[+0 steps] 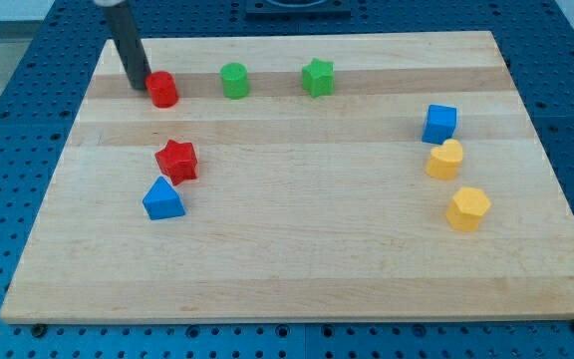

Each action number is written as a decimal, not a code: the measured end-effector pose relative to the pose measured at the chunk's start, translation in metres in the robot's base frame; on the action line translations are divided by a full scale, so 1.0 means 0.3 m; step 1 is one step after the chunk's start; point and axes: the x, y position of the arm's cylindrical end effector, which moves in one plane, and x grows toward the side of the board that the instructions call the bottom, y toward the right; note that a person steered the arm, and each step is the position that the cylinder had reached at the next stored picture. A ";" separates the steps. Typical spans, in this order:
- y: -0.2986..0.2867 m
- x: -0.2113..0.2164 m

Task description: Push the green star to the center

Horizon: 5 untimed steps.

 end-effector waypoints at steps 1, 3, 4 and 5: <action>0.008 0.025; 0.129 -0.075; 0.157 0.029; 0.173 0.075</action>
